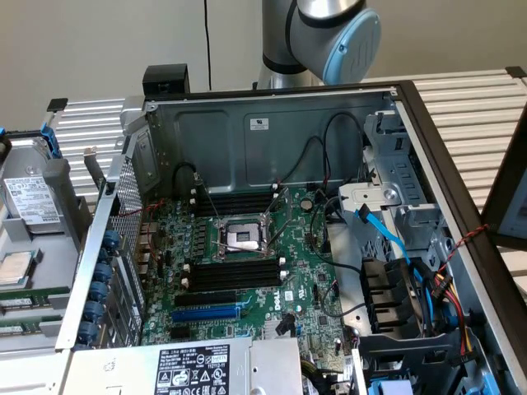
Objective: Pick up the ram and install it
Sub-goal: 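Pick up the ram and move it above insertion slot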
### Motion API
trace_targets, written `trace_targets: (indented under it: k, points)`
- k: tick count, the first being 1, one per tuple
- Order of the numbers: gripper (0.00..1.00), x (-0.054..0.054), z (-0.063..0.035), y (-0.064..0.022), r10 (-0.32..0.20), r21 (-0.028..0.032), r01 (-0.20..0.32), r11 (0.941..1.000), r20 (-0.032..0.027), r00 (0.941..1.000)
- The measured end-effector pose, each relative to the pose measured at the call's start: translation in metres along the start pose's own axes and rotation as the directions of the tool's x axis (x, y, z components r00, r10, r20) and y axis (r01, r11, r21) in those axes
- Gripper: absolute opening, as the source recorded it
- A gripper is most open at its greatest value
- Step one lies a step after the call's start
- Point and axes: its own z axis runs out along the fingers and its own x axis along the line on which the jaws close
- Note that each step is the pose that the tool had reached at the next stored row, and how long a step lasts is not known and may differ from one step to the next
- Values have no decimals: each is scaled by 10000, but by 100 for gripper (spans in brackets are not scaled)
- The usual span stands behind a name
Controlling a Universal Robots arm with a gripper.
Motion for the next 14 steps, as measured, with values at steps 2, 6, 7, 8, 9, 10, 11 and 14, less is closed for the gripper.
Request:
trace_targets:
  k: [2,6,7,8,9,10,11,14]
  points:
    - [11,0,0,0,-4,0,4,10000,0,10000]
    - [11,-1,5,0,-513,19,513,9987,-20,9987]
    - [11,0,7,0,-691,26,691,9976,-28,9976]
    - [11,0,9,0,-876,32,876,9962,-36,9962]
    - [11,-1,12,-1,-1055,38,1055,9944,-43,9944]
    - [11,-1,15,-1,-1234,44,1234,9924,-50,9923]
    - [11,-1,17,-1,-1423,49,1423,9898,-58,9898]
    - [11,-1,26,-1,-1964,66,1964,9805,-83,9805]
